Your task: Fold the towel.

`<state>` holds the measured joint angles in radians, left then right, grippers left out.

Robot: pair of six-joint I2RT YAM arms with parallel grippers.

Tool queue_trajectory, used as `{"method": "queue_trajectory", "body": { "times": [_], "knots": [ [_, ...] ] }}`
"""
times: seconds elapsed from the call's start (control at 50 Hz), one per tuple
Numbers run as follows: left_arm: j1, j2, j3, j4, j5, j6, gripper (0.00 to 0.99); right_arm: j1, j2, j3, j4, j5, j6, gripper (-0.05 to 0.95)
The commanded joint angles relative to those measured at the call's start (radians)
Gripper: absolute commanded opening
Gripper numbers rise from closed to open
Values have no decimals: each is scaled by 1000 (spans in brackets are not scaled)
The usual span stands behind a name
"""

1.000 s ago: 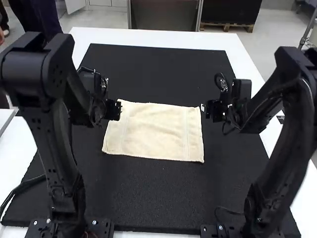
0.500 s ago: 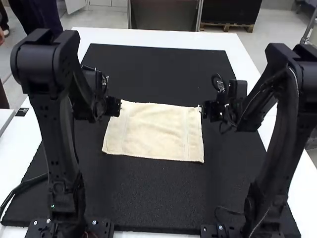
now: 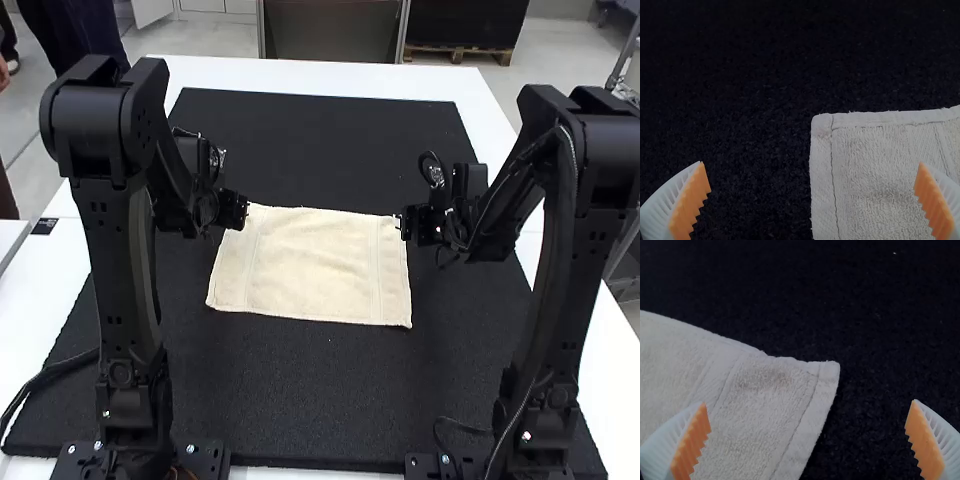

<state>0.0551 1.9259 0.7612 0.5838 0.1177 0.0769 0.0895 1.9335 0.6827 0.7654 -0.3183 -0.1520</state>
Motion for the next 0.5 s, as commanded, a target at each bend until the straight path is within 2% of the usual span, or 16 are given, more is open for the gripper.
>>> {"method": "queue_trajectory", "body": {
  "times": [0.0,0.48],
  "knots": [
    [11,21,46,-13,36,21,959,12,22,38,11,-21,-8,903],
    [11,116,135,-24,37,32,959,32,85,117,9,-27,2,903]
  ]
}}
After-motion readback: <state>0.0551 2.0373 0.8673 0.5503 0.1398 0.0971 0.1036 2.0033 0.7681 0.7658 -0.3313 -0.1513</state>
